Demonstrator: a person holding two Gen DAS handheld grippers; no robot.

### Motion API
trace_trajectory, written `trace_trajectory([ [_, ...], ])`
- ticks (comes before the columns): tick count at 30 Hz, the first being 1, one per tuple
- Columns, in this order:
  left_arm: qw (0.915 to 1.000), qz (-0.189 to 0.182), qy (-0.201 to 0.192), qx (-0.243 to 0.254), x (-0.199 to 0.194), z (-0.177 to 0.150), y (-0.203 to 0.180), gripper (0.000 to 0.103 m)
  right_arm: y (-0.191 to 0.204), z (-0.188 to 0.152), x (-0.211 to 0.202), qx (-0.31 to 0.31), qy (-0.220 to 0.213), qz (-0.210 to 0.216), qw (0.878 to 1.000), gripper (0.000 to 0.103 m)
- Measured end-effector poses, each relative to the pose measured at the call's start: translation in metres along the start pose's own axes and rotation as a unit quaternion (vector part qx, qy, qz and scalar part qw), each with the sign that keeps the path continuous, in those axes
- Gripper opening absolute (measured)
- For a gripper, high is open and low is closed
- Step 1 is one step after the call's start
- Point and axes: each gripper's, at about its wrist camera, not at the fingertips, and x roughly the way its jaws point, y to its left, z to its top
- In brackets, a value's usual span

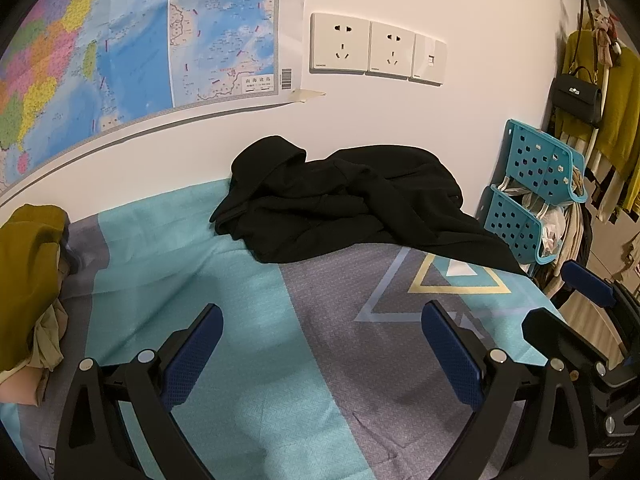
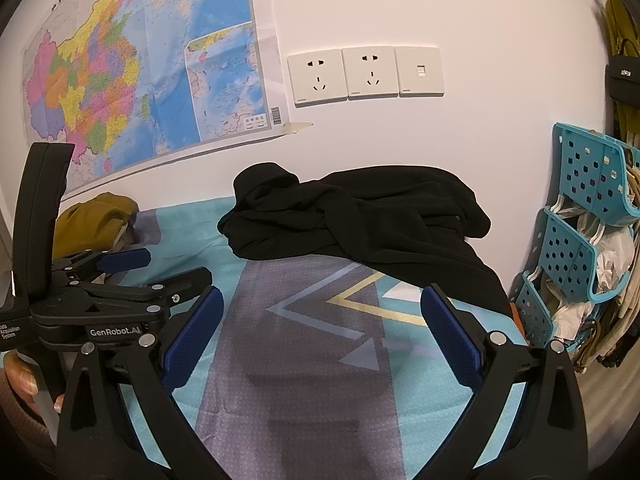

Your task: Fold large clothes

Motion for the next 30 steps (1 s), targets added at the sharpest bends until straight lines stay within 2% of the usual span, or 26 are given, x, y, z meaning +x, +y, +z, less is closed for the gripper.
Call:
trace_trajectory([
  [30,1.0,0.0,0.003,0.0,-0.0004,0.0041,-0.0029,0.096,0.0004,-0.0005,0.003,-0.005,0.0,0.004,1.0,0.097],
])
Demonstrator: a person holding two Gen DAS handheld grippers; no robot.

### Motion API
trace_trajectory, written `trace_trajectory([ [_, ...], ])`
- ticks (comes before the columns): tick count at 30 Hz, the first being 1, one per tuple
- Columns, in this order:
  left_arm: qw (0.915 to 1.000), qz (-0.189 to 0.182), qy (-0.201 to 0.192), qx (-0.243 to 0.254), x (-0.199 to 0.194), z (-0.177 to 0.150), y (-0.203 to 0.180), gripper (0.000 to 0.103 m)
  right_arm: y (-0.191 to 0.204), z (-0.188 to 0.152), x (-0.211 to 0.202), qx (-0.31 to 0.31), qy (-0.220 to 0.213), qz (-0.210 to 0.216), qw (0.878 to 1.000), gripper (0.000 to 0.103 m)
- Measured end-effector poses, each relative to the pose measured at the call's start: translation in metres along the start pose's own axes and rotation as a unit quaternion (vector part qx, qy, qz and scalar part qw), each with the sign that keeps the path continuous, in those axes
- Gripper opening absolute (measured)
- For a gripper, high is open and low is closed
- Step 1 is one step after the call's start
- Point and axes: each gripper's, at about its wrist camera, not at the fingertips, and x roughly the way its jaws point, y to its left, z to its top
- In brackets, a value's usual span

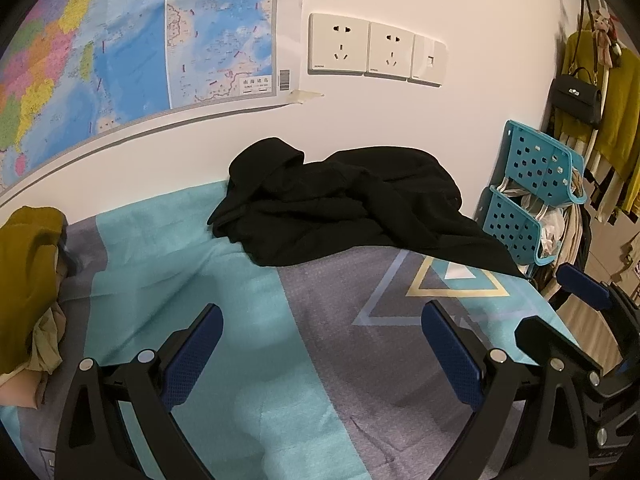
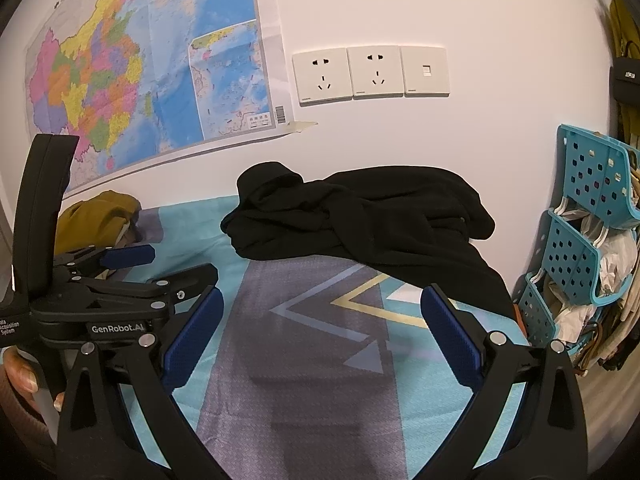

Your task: Fold large clothes

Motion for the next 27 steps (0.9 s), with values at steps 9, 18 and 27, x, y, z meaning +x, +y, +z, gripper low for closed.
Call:
trace_trajectory([
  [9,0.9999,0.003,0.01,-0.003,0.011,0.004,0.003,0.096,-0.001,0.004,0.012,-0.017,0.011,0.0,1.0,0.097],
  [18,0.9986,0.01,0.041,-0.032,0.05,0.017,0.029,0.096,-0.008,0.03,0.066,-0.07,0.042,0.004,0.997,0.097],
  [27,0.9936,0.058,0.061,-0.076,0.081,0.025,0.08,0.096,0.003,0.084,0.188,-0.175,0.104,0.034,0.979,0.097],
])
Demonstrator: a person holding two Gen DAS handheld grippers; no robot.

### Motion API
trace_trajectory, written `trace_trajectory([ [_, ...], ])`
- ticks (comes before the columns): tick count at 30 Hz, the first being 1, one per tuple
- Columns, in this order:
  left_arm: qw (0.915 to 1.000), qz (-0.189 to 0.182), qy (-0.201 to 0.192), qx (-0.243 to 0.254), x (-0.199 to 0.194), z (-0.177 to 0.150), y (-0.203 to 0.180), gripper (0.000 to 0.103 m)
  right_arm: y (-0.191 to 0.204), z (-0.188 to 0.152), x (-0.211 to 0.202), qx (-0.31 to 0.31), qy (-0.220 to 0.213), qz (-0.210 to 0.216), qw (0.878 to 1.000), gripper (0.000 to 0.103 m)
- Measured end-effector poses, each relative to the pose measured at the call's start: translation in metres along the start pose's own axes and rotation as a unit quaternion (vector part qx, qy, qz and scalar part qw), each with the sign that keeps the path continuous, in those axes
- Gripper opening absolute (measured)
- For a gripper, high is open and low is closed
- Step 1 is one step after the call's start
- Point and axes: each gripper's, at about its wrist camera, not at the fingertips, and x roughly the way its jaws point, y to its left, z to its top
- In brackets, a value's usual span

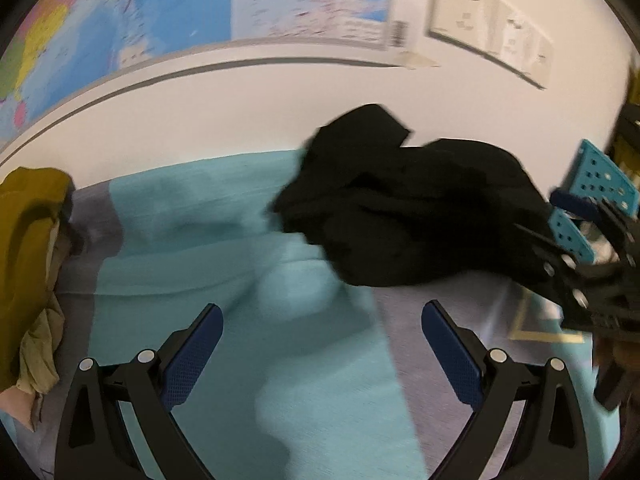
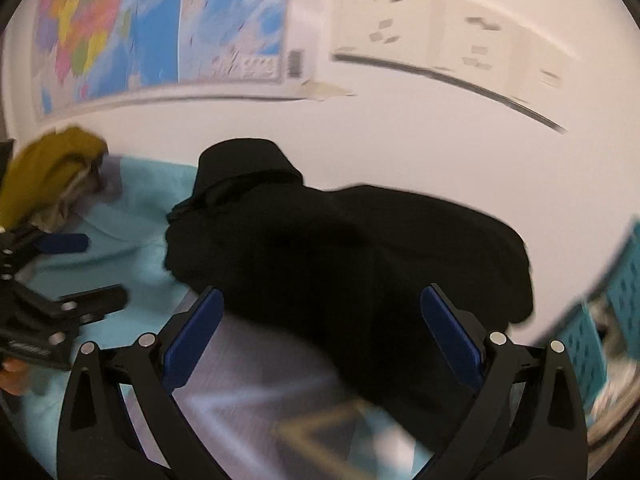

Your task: Fold large clothes

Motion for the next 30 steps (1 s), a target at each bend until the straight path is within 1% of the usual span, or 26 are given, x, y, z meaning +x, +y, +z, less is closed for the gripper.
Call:
trace_trajectory([
  [3,0.9999,0.009,0.008,-0.006,0.01,0.003,0.009,0.096,-0.002,0.017,0.036,-0.029,0.022,0.004,0.999,0.097],
  [4,0.9999,0.01,0.011,-0.008,0.013,0.004,0.011,0.096,-0.002,0.021,0.045,-0.035,0.021,0.007,0.999,0.097],
  [5,0.9998,0.01,0.015,-0.008,0.018,0.004,0.012,0.096,-0.002,0.024,0.053,-0.042,0.024,0.026,0.998,0.097],
  [6,0.9998,0.011,0.018,-0.007,0.02,0.005,0.013,0.096,-0.002,0.026,0.056,-0.044,0.027,0.04,0.998,0.091],
  [7,0.9997,0.011,0.02,-0.006,0.024,0.005,0.014,0.096,-0.003,0.028,0.058,-0.045,0.028,0.065,0.996,0.067],
  [8,0.9997,0.013,0.022,-0.004,0.026,0.006,0.015,0.096,-0.003,0.029,0.057,-0.045,0.029,0.081,0.995,0.051],
  [9,0.9996,0.015,0.024,-0.002,0.029,0.006,0.015,0.096,-0.006,0.032,0.053,-0.046,0.035,0.083,0.995,0.028],
  [10,0.9995,0.016,0.026,-0.001,0.031,0.006,0.015,0.096,-0.009,0.035,0.047,-0.048,0.033,0.083,0.995,0.015],
  [12,0.9995,0.015,0.029,-0.001,0.035,0.007,0.018,0.096,-0.019,0.041,0.027,-0.043,0.014,0.092,0.995,0.014],
  [14,0.9995,0.011,0.031,-0.002,0.04,0.009,0.02,0.096,-0.039,0.046,-0.007,-0.02,-0.018,0.092,0.995,0.012],
  [15,0.9994,0.008,0.032,-0.002,0.041,0.009,0.02,0.096,-0.048,0.047,-0.015,-0.009,-0.028,0.086,0.996,0.009],
  [16,0.9994,0.007,0.033,-0.002,0.042,0.01,0.02,0.096,-0.061,0.046,-0.027,0.01,-0.038,0.078,0.996,0.009],
  [17,0.9995,0.005,0.033,0.001,0.045,0.012,0.02,0.096,-0.069,0.046,-0.032,0.021,-0.032,0.079,0.996,0.009],
  [18,0.9995,0.002,0.032,0.005,0.047,0.014,0.019,0.096,-0.071,0.044,-0.032,0.021,-0.024,0.077,0.997,0.011],
  [20,0.9994,-0.001,0.03,0.017,0.053,0.02,0.014,0.096,-0.064,0.032,-0.027,-0.006,0.008,0.066,0.998,0.02],
  [21,0.9992,0.002,0.031,0.023,0.058,0.023,0.011,0.096,-0.06,0.027,-0.024,-0.008,0.012,0.065,0.998,0.032],
  [22,0.9991,0.002,0.033,0.026,0.061,0.025,0.01,0.096,-0.06,0.025,-0.024,-0.009,0.015,0.067,0.998,0.047],
  [23,0.9989,0.001,0.037,0.028,0.065,0.028,0.009,0.096,-0.054,0.027,-0.025,-0.019,0.01,0.058,0.998,0.055],
  [24,0.9988,0.0,0.038,0.029,0.067,0.029,0.009,0.096,-0.048,0.03,-0.028,-0.029,-0.003,0.044,0.999,0.075],
  [25,0.9988,-0.001,0.039,0.029,0.068,0.03,0.01,0.096,-0.041,0.032,-0.032,-0.043,-0.022,0.033,0.998,0.092],
  [26,0.9988,-0.001,0.04,0.028,0.069,0.031,0.011,0.096,-0.029,0.036,-0.034,-0.068,-0.04,0.034,0.996,0.096],
  [27,0.9989,-0.004,0.04,0.026,0.07,0.032,0.012,0.096,-0.021,0.041,-0.03,-0.085,-0.041,0.035,0.995,0.097],
  [28,0.9989,-0.005,0.04,0.026,0.07,0.032,0.013,0.096,-0.008,0.046,-0.022,-0.112,-0.036,0.034,0.992,0.097],
  [29,0.9989,-0.006,0.04,0.025,0.07,0.032,0.014,0.096,0.003,0.05,-0.01,-0.138,-0.026,0.023,0.99,0.097],
  [30,0.9989,-0.008,0.039,0.024,0.067,0.03,0.016,0.096,0.01,0.053,0.0,-0.153,-0.016,0.017,0.988,0.097],
])
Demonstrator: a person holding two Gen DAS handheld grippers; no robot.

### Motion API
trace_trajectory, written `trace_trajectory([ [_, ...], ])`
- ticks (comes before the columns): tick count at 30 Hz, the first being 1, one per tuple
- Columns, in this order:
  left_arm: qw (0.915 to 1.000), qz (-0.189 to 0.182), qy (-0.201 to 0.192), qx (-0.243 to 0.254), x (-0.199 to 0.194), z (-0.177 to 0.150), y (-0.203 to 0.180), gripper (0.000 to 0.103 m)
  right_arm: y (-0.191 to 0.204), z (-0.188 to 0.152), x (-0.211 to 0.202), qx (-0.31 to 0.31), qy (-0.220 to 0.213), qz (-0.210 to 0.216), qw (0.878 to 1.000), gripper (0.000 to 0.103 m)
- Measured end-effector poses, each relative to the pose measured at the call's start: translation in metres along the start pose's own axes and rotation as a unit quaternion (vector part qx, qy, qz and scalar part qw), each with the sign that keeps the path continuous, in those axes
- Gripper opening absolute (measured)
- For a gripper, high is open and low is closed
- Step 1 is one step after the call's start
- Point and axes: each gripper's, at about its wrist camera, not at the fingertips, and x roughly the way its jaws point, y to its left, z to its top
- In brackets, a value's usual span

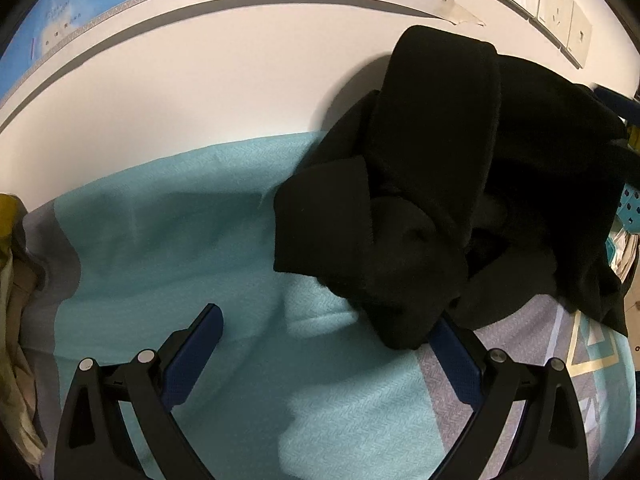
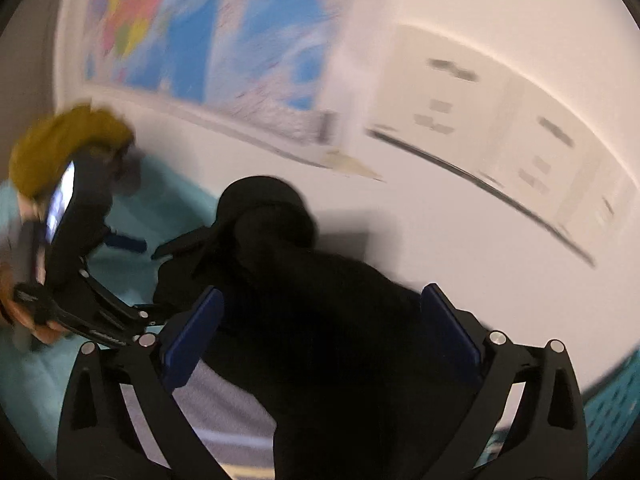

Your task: Fold large clothes

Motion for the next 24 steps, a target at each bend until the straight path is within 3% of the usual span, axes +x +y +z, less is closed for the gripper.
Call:
trace_trajectory([
  [2,1.0,0.0,0.001,0.0,-0.005,-0.002,0.003,0.096,0.005,0.009,0.027,-0.022,0.026,-0.001,0.999,0.085],
  [3,1.0,-0.002,0.001,0.0,-0.006,-0.002,0.005,0.096,0.001,0.009,0.033,-0.02,0.041,0.021,0.999,0.057],
  [5,1.0,-0.004,0.0,0.002,-0.006,-0.003,0.009,0.096,-0.006,0.014,0.042,0.009,0.07,0.057,0.996,0.009],
  [11,0.9989,-0.034,-0.02,0.026,-0.019,-0.006,0.02,0.096,-0.041,0.03,-0.055,0.058,-0.027,0.036,0.997,0.008],
  [13,0.9969,-0.059,-0.035,0.037,-0.027,-0.005,0.02,0.096,-0.06,0.032,-0.104,0.079,-0.073,-0.002,0.994,0.008],
  [16,0.9898,-0.111,-0.061,0.065,-0.044,-0.004,0.013,0.096,-0.083,0.032,-0.148,0.107,-0.106,-0.027,0.988,0.008],
  [19,0.9776,-0.154,-0.092,0.109,-0.059,-0.002,-0.003,0.096,-0.102,0.028,-0.173,0.126,-0.123,-0.035,0.984,0.008],
  [24,0.9714,-0.164,-0.102,0.138,-0.05,0.017,-0.022,0.095,-0.108,0.01,-0.192,0.137,-0.143,-0.039,0.979,0.008],
])
